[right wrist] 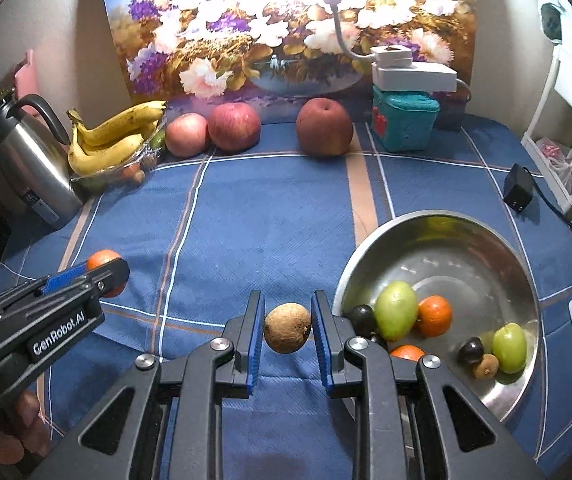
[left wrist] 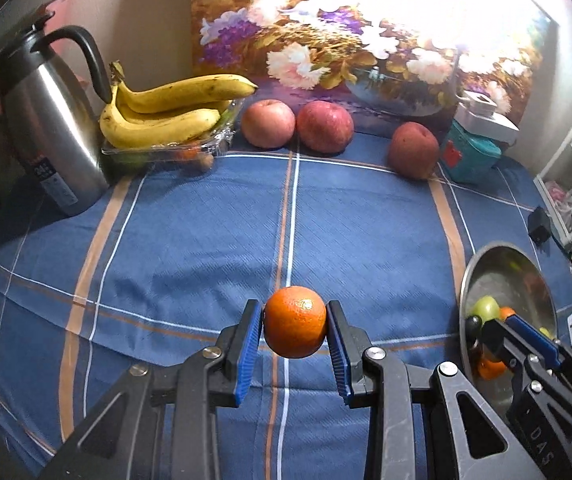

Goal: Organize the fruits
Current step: 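Carry the held orange and kiwi over the steel plate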

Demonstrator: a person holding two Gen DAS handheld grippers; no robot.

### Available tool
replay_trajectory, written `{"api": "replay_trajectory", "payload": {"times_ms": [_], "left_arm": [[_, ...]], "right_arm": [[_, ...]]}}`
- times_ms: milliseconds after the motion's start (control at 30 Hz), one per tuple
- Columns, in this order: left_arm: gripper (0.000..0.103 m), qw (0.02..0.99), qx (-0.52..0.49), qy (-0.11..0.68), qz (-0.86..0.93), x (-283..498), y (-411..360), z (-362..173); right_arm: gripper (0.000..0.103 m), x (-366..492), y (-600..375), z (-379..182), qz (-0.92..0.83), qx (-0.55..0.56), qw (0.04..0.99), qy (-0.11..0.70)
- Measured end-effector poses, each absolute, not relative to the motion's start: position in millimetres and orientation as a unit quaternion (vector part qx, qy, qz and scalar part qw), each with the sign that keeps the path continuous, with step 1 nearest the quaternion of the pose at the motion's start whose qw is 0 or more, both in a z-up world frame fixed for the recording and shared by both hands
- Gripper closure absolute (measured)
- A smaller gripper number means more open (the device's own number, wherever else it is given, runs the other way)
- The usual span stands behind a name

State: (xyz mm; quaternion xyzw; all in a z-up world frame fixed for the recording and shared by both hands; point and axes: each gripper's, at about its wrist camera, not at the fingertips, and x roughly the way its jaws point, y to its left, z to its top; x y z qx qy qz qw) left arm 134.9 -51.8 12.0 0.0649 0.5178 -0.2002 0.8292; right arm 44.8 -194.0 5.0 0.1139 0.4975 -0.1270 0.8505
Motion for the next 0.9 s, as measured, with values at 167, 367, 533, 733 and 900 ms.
{"api": "replay_trajectory", "payload": {"times_ms": [167, 367, 533, 733, 900], "left_arm": [[0.068, 0.829, 0.07, 0.515, -0.207, 120, -55, 15], [0.068, 0.834, 0.083, 0.505, -0.206, 103, -57, 21], [0.068, 0.835, 0.091, 0.504, -0.202, 96, -59, 21], [0.068, 0.837, 0.102, 0.498, -0.201, 90, -64, 23], [0.068, 0.837, 0.117, 0.496, -0.198, 88, -71, 22]], "right_arm": [[0.079, 32, -200, 11, -0.131, 0.127, 0.851, 0.492], [0.079, 17, -204, 22, -0.135, 0.135, 0.855, 0.482], [0.079, 5, -204, 29, -0.132, 0.141, 0.86, 0.472], [0.079, -2, -208, 31, -0.128, 0.148, 0.86, 0.471], [0.079, -4, -216, 29, -0.124, 0.16, 0.859, 0.47]]}}
